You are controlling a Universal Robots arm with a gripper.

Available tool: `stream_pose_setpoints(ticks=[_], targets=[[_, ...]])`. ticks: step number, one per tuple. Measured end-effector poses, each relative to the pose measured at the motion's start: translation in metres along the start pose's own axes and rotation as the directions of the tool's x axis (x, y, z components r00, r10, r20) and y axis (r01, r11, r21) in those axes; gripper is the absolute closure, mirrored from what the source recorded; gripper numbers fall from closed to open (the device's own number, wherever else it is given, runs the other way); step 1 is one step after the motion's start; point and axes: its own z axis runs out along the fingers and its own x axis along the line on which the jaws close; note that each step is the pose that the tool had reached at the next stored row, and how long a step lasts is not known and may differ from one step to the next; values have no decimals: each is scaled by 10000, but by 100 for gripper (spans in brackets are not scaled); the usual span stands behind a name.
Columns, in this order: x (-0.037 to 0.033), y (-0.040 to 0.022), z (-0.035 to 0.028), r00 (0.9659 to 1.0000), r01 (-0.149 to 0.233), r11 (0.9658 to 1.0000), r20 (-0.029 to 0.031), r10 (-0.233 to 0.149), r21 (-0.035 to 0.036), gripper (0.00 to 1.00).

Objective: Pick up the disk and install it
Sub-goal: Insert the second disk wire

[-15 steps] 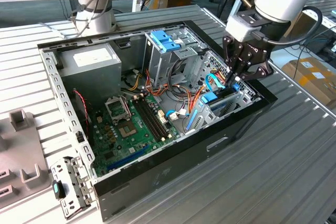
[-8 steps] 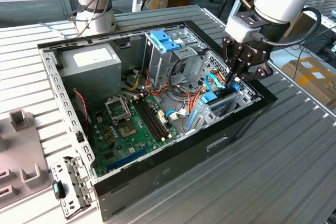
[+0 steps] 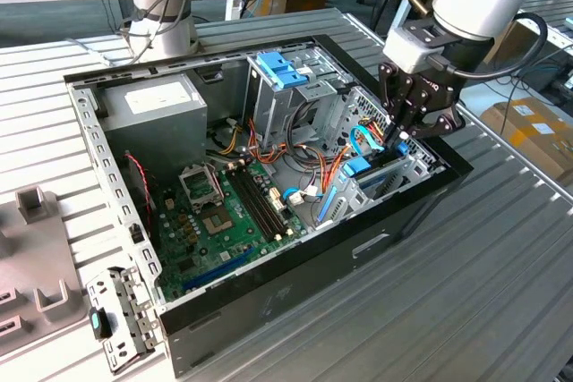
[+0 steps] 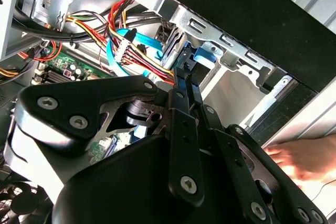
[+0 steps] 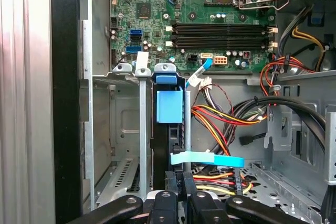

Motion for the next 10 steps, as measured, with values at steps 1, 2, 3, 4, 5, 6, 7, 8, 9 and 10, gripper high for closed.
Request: stream_pose_setpoints(ticks=[1,2,3,4,5,6,7,8,9,10], targets=[[0,0,0,10000,0,10000,0,0,0,84],[0,0,0,10000,0,10000,0,0,0,84],[0,1,2,10000,0,10000,0,0,0,84],[-1,0,3,10000,0,10000,-1,0,0,84],[0,1,4,10000,0,10000,-1,0,0,84],[3,1,5,10000,0,10000,5,0,0,84],[10,1,4,10000,-1,10000,18,1,0,84],[12,1,5,10000,-1,10000,30,1,0,84],[13,1,8,10000,-1,10000,62,1,-1,84],[13,1,14,10000,-2,10000,100,2,-1,84]])
